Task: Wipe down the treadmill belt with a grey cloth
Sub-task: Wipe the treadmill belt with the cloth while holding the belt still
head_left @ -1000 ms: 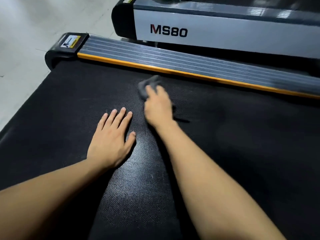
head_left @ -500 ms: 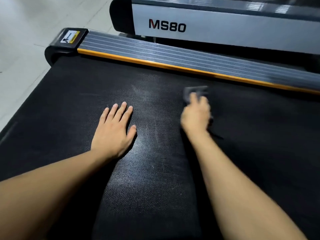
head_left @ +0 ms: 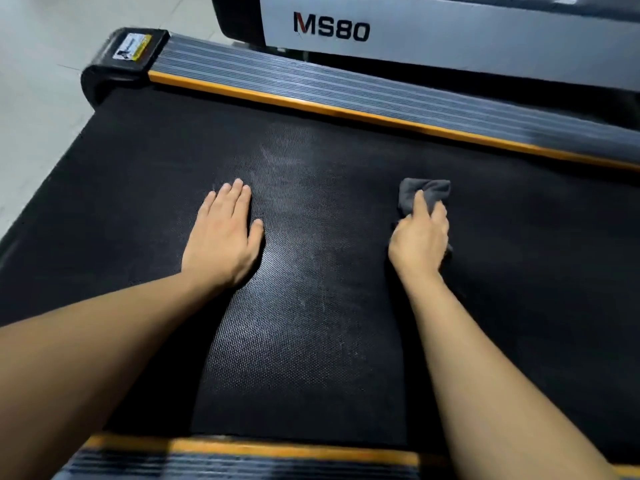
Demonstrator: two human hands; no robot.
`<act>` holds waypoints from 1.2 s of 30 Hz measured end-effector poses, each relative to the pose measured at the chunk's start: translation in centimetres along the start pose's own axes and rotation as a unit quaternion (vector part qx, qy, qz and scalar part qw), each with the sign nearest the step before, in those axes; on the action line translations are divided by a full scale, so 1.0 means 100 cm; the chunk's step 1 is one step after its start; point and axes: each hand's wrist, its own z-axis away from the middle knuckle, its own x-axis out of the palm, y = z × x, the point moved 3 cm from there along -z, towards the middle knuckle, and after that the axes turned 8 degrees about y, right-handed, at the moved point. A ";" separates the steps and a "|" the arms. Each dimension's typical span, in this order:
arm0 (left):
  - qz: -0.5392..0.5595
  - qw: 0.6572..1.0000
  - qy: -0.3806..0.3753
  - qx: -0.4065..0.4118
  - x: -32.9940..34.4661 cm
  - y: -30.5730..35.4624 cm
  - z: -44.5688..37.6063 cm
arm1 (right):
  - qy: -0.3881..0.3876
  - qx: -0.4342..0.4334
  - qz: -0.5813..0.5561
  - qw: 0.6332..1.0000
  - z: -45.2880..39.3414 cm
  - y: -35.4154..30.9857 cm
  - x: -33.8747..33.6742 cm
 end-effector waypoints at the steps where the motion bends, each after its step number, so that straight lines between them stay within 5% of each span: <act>1: 0.001 1.000 0.001 0.000 0.000 0.001 0.000 | 0.014 0.006 0.007 1.000 0.005 -0.006 0.002; 6: 0.048 0.999 -0.024 0.003 -0.007 -0.002 0.001 | -0.065 -0.222 -0.050 0.971 0.088 -0.113 0.031; 10: 0.027 0.996 -0.070 0.054 -0.026 -0.010 0.025 | -0.135 -0.291 -0.056 0.946 0.102 -0.134 0.030; 15: -0.074 0.979 -0.152 0.117 -0.057 -0.014 0.080 | -0.056 -0.176 -0.022 0.983 0.052 -0.035 -0.002; 20: -0.093 0.960 -0.260 0.052 -0.071 -0.029 0.101 | -0.018 -0.016 0.012 1.000 0.030 0.044 -0.037; 29: -0.057 0.957 -0.284 0.009 -0.067 -0.023 0.093 | -0.152 -0.229 -0.066 0.959 0.157 -0.135 0.004; 32: -0.050 0.957 -0.284 0.008 -0.068 -0.024 0.091 | -0.135 -0.234 -0.055 0.961 0.141 -0.101 0.000; 36: -0.036 0.963 -0.267 0.003 -0.065 -0.028 0.095 | -0.029 -0.090 -0.016 0.995 0.098 -0.002 -0.029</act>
